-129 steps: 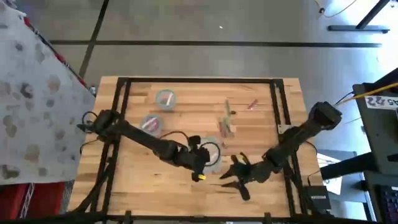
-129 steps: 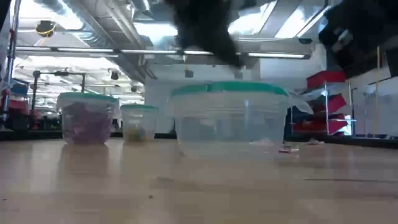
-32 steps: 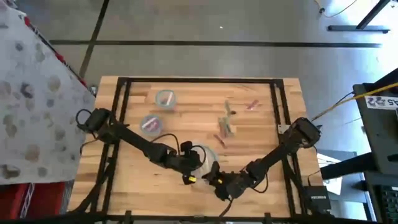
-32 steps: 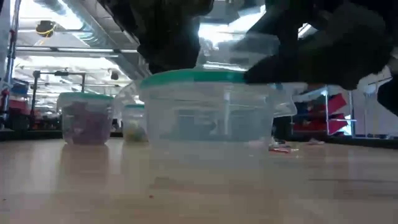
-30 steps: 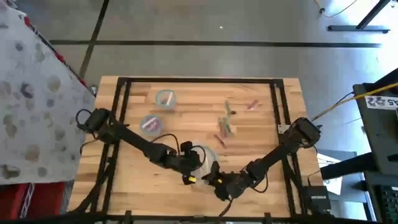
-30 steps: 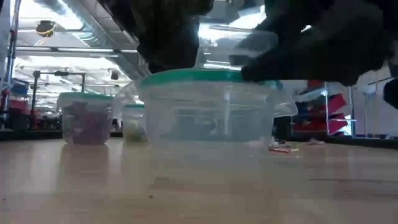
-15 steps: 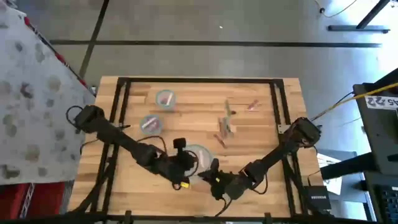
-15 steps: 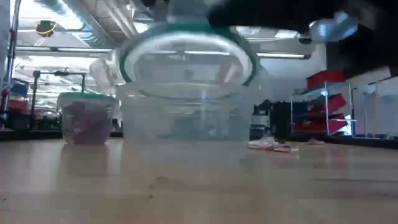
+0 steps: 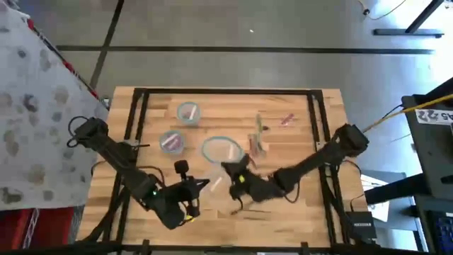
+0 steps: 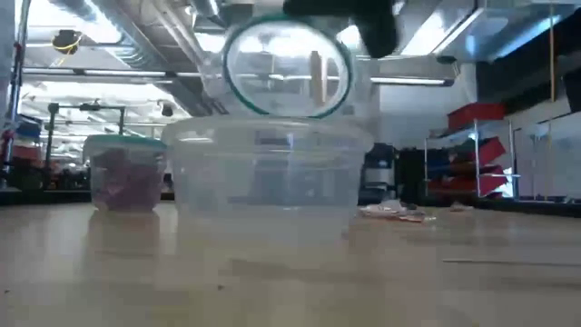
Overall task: Sort candy
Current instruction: Open the large transparent bin
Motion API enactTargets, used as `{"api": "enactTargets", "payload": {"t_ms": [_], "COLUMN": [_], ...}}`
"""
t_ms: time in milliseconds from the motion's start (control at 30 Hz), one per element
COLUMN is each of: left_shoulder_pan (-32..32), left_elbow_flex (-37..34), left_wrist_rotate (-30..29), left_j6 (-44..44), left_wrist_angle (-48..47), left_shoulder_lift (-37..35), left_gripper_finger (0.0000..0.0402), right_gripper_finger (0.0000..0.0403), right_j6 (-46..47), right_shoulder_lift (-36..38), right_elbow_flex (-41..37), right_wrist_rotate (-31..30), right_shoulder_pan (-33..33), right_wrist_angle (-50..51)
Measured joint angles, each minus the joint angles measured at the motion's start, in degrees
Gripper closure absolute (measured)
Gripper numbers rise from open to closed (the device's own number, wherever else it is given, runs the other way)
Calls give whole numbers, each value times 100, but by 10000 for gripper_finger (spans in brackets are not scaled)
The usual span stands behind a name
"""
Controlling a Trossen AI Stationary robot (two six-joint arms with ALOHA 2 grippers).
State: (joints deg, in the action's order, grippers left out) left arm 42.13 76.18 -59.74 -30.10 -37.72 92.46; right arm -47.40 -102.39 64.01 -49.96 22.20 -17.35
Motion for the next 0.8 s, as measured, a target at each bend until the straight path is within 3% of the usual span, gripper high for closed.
{"api": "enactTargets", "payload": {"t_ms": [100, 267, 467, 600, 800], "left_shoulder_pan": [120, 283, 396, 442, 441], "left_elbow_flex": [-60, -328, -640, -796, -836], "left_wrist_rotate": [-30, -46, -49, -49, -47], "left_j6": [-529, -1040, -1795, -2215, -2395], "left_wrist_angle": [-233, -223, -205, -173, -163], "left_shoulder_lift": [30, 38, 38, 38, 40], "left_gripper_finger": [402, 402, 402, 402, 402], "right_gripper_finger": [396, 393, 339, 292, 194], "right_j6": [203, 417, 1534, 2334, 2468], "right_shoulder_lift": [-209, -816, -1049, -913, -232], "right_elbow_flex": [4, -15, -17, -13, -9], "right_wrist_rotate": [872, 1407, 2444, 2520, 2188], "right_shoulder_pan": [-583, -1320, -1802, -1976, -1814], "right_wrist_angle": [102, 132, 589, 646, 1226]}}
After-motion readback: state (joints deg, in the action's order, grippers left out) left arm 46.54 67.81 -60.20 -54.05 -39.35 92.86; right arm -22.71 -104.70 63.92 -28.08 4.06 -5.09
